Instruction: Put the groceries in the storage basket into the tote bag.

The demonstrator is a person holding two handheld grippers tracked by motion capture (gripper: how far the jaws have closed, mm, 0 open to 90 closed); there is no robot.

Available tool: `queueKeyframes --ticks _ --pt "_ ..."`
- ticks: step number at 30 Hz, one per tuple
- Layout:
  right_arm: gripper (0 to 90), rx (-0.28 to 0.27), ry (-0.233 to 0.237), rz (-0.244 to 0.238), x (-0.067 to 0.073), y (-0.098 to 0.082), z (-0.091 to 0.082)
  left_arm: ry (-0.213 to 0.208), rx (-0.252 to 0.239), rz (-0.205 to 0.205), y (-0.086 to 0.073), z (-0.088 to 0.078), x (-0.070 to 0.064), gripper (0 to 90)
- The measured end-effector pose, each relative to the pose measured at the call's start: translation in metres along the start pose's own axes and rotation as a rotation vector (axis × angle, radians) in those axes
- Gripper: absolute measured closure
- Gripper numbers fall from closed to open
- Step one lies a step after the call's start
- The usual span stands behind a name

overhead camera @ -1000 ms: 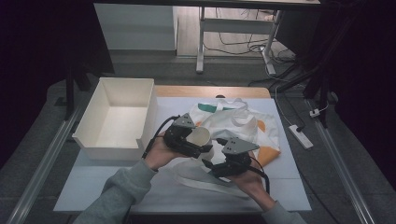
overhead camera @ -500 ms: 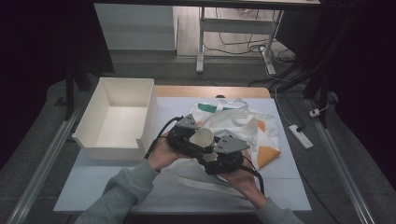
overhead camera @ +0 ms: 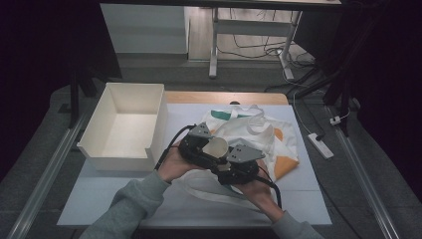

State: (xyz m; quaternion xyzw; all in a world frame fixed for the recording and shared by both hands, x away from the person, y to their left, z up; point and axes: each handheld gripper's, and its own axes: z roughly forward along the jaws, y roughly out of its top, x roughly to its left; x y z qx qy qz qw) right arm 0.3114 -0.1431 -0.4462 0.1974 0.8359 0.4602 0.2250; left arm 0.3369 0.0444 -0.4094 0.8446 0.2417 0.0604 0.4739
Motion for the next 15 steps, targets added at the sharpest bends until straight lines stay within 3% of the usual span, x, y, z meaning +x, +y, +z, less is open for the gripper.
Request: queueKeyframes --ticks 9,15 --pt "22.6 -0.003 -0.035 0.033 -0.015 -0.006 -0.006 0.033 -0.085 -0.014 0.002 -0.030 0.005 13.1" --pt "22.6 0.003 -0.113 0.077 -0.043 -0.019 -0.016 0.094 -0.073 -0.037 -0.007 -0.045 0.018 13.8"
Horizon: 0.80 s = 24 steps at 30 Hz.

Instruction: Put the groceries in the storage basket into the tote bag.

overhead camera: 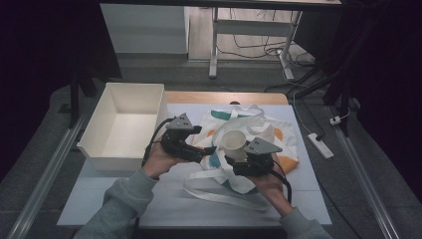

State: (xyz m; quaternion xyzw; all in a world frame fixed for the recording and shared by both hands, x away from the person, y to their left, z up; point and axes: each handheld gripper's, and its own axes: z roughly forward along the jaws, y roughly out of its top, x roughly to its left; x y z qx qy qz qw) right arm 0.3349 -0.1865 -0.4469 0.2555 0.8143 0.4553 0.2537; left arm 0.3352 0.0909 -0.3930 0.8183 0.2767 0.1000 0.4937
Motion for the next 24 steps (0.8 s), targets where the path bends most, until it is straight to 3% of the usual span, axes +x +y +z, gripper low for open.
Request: queueKeyframes --ticks 9,19,24 --pt "22.6 0.046 -0.082 0.059 -0.033 -0.024 0.006 0.037 0.002 -0.027 -0.006 -0.012 0.013 14.4" --pt "22.6 0.079 -0.103 0.070 -0.051 -0.034 0.036 0.055 -0.002 -0.050 -0.008 -0.019 0.023 14.9" --pt "22.6 0.107 -0.104 0.098 -0.059 -0.042 0.042 0.069 -0.005 -0.054 -0.009 -0.025 0.027 15.1"
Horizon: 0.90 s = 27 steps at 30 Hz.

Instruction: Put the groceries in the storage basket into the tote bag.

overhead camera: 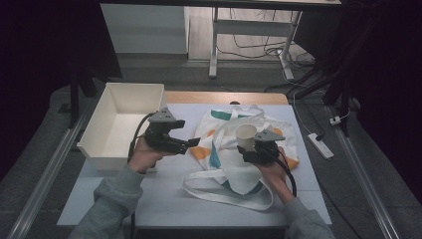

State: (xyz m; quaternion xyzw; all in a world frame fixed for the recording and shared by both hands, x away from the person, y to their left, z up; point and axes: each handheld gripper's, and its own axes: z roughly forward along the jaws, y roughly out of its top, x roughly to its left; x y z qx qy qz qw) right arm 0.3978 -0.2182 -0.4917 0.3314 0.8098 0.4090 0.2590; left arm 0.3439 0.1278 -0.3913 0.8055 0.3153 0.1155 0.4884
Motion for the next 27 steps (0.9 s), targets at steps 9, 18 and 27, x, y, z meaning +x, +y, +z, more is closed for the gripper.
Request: queueKeyframes --ticks 9,18,27 --pt "22.6 0.045 0.011 -0.016 0.003 -0.007 0.006 0.016 -0.003 -0.003 -0.001 -0.005 0.004 15.2" --pt "22.5 0.065 0.003 -0.031 0.003 -0.014 0.006 0.023 0.000 -0.003 -0.003 -0.007 0.006 15.2" --pt "22.7 0.084 -0.051 -0.088 -0.002 -0.022 -0.006 0.027 -0.001 -0.006 -0.003 -0.007 0.007 15.2"
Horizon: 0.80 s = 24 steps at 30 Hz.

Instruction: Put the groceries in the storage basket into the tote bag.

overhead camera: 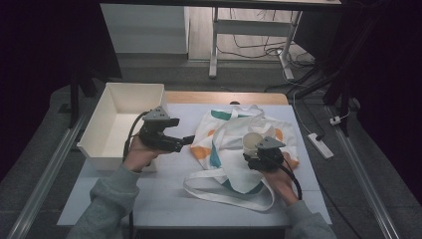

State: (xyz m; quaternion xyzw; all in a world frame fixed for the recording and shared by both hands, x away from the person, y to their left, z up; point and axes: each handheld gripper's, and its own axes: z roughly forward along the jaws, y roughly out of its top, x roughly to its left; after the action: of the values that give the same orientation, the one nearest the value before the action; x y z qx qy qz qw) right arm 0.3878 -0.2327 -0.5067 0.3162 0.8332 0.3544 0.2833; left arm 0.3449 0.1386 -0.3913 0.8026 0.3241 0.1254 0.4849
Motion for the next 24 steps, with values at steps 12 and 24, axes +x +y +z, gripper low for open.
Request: queueKeyframes --ticks 12,24 --pt "22.5 0.017 -0.042 -0.006 -0.0037 0.0014 0.0022 0.002 0.002 0.001 -0.0008 -0.0002 0.0002 15.2" --pt "21.6 0.025 -0.058 -0.006 -0.0050 -0.0007 0.0032 0.005 0.002 -0.001 -0.0013 -0.0012 0.0014 15.2"
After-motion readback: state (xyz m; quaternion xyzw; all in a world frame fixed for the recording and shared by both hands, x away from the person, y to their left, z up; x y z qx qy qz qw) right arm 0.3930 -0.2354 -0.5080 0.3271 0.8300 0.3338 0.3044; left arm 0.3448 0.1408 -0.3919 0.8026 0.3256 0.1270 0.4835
